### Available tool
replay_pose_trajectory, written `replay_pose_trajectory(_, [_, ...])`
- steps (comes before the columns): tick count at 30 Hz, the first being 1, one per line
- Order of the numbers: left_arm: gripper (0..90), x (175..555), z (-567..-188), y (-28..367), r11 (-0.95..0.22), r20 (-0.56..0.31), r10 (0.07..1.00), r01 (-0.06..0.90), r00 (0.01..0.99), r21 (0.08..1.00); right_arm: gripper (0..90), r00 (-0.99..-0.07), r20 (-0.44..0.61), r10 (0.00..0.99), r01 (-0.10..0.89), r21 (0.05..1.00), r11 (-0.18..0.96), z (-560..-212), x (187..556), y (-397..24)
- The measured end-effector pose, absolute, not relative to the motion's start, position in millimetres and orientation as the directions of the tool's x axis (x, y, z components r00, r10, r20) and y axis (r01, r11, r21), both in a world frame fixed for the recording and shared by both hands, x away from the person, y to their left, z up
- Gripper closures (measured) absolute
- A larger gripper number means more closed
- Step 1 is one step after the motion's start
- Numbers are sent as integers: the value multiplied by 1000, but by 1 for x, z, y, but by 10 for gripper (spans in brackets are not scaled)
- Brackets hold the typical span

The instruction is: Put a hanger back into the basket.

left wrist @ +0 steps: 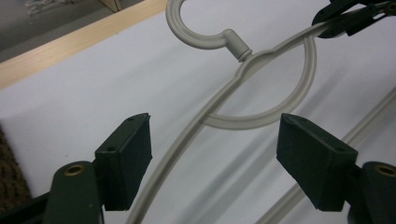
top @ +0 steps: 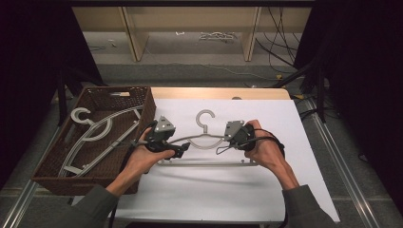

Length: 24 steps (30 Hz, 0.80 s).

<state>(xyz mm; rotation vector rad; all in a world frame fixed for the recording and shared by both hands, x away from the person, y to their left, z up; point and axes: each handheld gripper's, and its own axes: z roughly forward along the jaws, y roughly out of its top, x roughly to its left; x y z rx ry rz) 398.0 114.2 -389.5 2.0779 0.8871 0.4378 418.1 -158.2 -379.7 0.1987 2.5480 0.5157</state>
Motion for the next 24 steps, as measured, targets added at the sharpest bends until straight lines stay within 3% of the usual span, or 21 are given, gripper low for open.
replay_pose_trajectory(11, [325, 424, -393, 86, -536, 29, 665, 450, 746, 715, 826, -854, -473, 217, 12, 400, 917, -376, 405, -151])
replay_pose_trajectory(15, [400, 430, -397, 76, -590, 39, 632, 448, 774, 672, 826, -858, -464, 219, 12, 409, 913, -375, 401, -147])
replay_pose_trajectory(17, [457, 431, -400, 72, -621, 44, 607, 440, 793, 649, 826, -855, -473, 211, 0, 406, 914, -375, 400, -146])
replay_pose_trajectory(18, [554, 431, -401, 71, -634, 46, 594, 432, 803, 642, 825, -858, -481, 182, -21, 387, 922, -374, 400, -146])
replay_pose_trajectory(24, [694, 427, -399, 65, -700, 101, 522, 357, 847, 619, 825, -861, -468, 196, -9, 401, 916, -375, 399, -145])
